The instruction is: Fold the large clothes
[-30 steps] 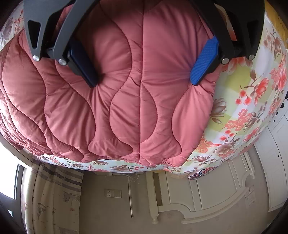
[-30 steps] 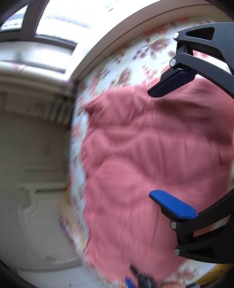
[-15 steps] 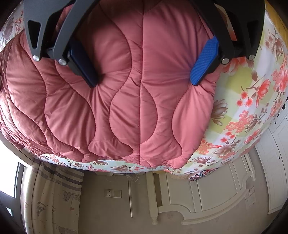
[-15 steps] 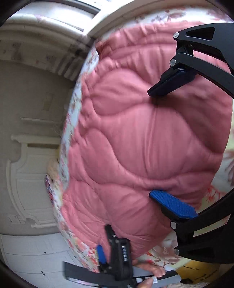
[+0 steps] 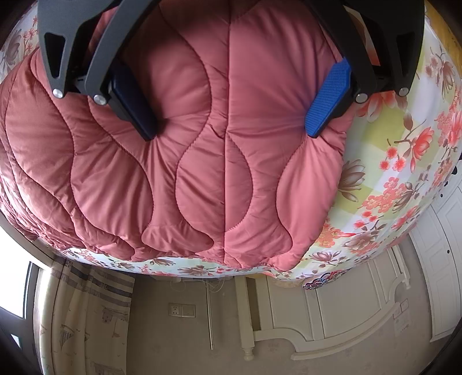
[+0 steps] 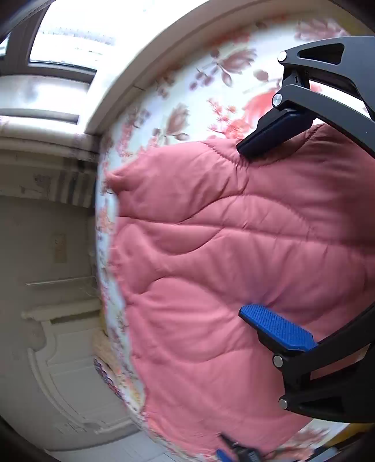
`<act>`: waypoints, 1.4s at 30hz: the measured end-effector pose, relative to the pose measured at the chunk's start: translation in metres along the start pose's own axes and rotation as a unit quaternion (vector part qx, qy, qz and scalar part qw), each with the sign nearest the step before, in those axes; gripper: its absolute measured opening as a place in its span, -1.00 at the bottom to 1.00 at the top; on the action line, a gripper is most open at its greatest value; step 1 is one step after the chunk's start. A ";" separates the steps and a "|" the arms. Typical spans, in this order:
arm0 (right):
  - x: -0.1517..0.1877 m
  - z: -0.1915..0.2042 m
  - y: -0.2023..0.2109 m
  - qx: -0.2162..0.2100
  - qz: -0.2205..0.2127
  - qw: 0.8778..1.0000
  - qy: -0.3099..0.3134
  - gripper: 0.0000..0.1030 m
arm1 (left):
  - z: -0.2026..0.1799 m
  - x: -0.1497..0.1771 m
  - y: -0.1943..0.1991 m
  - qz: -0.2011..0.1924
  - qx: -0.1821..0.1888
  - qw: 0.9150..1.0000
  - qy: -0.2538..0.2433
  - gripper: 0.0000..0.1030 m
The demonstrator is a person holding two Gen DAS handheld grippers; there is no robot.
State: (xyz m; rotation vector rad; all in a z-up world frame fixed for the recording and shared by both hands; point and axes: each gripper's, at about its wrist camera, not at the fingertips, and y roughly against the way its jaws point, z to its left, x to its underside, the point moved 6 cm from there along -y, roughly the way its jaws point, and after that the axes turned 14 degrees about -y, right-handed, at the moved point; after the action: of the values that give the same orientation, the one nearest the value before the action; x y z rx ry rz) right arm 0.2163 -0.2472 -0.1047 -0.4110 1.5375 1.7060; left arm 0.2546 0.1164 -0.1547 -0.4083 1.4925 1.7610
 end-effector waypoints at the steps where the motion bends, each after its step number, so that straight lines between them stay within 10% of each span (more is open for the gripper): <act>1: -0.005 0.010 0.006 -0.008 -0.010 1.000 0.011 0.91 | 0.000 0.000 0.000 0.000 0.000 1.000 0.000 0.96; 8: -0.029 0.090 -0.036 -0.022 -0.002 0.996 0.088 0.91 | 0.000 0.000 0.000 0.000 0.001 1.000 0.001 0.96; 15: -0.013 0.085 -0.072 -0.030 0.039 0.995 0.086 0.91 | 0.002 -0.009 0.012 0.015 0.015 1.000 0.011 0.91; 20: -0.014 0.082 -0.073 -0.032 0.040 0.995 0.080 0.91 | 0.005 -0.078 0.067 -0.081 0.041 0.996 0.011 0.94; 26: -0.013 0.082 -0.072 -0.050 0.047 0.995 0.071 0.91 | -0.009 -0.132 -0.017 -0.020 -0.002 0.999 -0.037 0.95; 30: -0.021 0.051 -0.026 -0.128 0.043 0.991 -0.009 0.90 | -0.009 -0.103 -0.092 0.058 0.032 0.997 -0.029 0.96; 36: 0.012 -0.036 0.069 -0.202 0.025 0.974 -0.096 0.91 | -0.010 -0.103 -0.089 0.057 0.025 0.998 -0.031 0.96; 42: 0.088 -0.073 0.081 -0.215 0.124 0.956 -0.159 0.88 | -0.012 -0.104 -0.089 0.062 0.036 0.997 -0.023 0.96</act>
State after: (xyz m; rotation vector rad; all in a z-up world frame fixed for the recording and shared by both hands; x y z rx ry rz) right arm 0.0824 -0.2831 -0.1257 -0.1493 1.0141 2.1892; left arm 0.3840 0.0697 -0.1486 -0.2412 1.5716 1.7932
